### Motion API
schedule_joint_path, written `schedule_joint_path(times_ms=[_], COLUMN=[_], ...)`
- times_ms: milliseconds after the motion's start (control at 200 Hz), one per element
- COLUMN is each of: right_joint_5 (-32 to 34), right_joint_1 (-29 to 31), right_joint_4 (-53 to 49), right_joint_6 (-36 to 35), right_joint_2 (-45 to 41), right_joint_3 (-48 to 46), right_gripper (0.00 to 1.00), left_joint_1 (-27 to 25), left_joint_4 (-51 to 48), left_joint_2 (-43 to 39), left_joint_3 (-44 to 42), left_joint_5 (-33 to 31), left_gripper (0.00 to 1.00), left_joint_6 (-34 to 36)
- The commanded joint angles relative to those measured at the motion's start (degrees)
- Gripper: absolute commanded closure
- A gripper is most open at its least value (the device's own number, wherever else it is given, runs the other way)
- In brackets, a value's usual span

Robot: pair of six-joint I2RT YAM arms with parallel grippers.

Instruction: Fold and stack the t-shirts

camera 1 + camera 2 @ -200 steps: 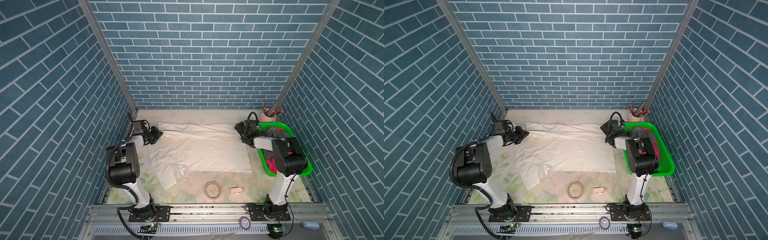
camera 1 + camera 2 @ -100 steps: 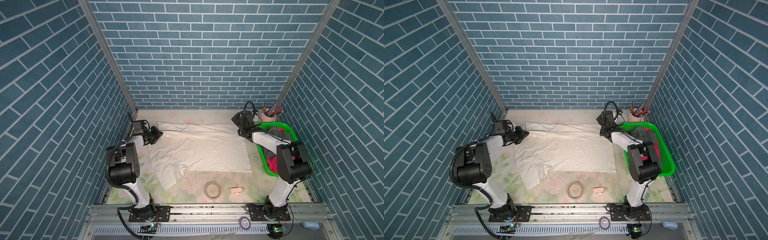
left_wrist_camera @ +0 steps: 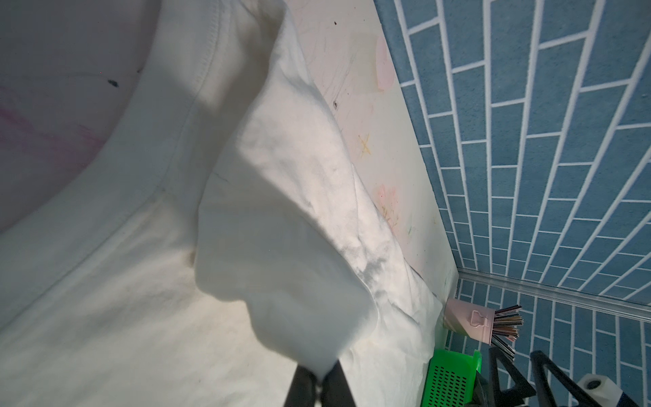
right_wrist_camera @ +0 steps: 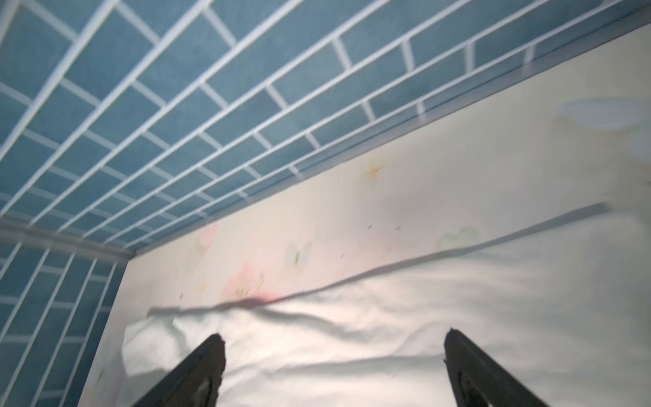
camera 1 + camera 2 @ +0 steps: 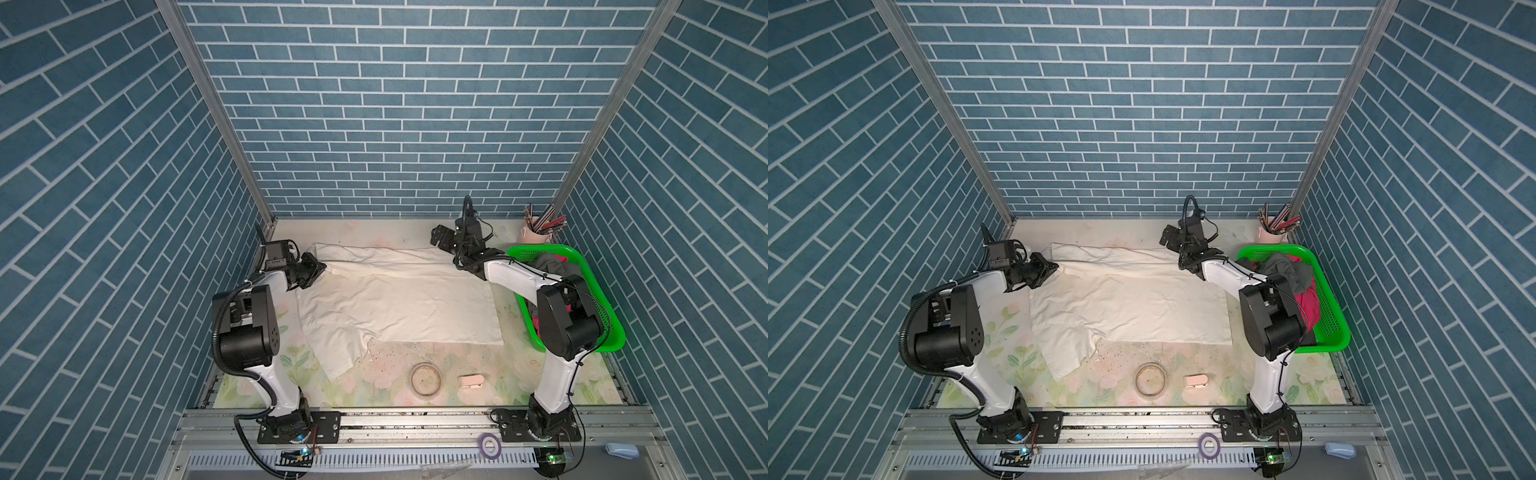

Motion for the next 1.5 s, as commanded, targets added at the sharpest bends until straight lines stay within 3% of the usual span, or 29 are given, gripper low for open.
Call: schedule_joint_path(times_ms=[0,365,495,555,680,715,725,745,980,1200,1495], right_joint_5=[-7.29,-14.94,-15.58,-16.13,-15.5,-15.04,-14.83,-14.49,-13.44,-12.31,-11.09], right_joint_1=[3.72,13.99,15.59,16.3,17.99,18.56,18.69,19.0,19.77,20.11,20.53], right_joint_4=[-1.25,9.65,9.2,9.23,9.98,9.61,9.36,8.89,9.31,4.87,2.38], right_joint_6=[0.59,15.25,16.41,17.13,18.95,19.18,19.14,19.12,23.58,24.9,28.39], right_joint_2=[2.11,9.54,12.33,13.31,14.38,14.81,14.95,15.12,19.11,24.45,30.17], right_joint_3=[-1.18,-1.3,1.87,3.0,3.98,4.75,5.03,5.55,10.95,18.54,24.37], right_gripper=[0.03,0.02,0.02,0.03,0.03,0.03,0.03,0.03,0.08,0.16,0.23], left_joint_1=[-0.16,-1.79,-1.46,-1.01,0.68,0.97,1.0,1.09,-1.49,-6.81,-5.63], left_joint_4=[0.58,0.63,-3.65,-6.89,-9.35,-9.26,-9.26,-9.15,-3.74,-1.55,0.67], left_joint_2=[-1.62,-6.62,-8.45,-10.13,-15.28,-16.27,-16.47,-16.64,-5.84,7.17,15.62], left_joint_3=[-1.26,-5.29,-3.44,-2.6,-3.51,-3.58,-3.36,-3.03,7.06,16.7,18.28], left_joint_5=[0.08,0.92,-0.74,-2.84,-6.7,-7.58,-7.83,-8.05,-2.31,-1.65,-1.26], left_gripper=[0.9,0.89,0.79,0.7,0.35,0.3,0.18,0.12,0.12,0.12,0.12], left_joint_6=[-0.75,-2.38,0.53,2.61,3.72,3.73,3.69,3.52,-3.04,-6.06,-6.79])
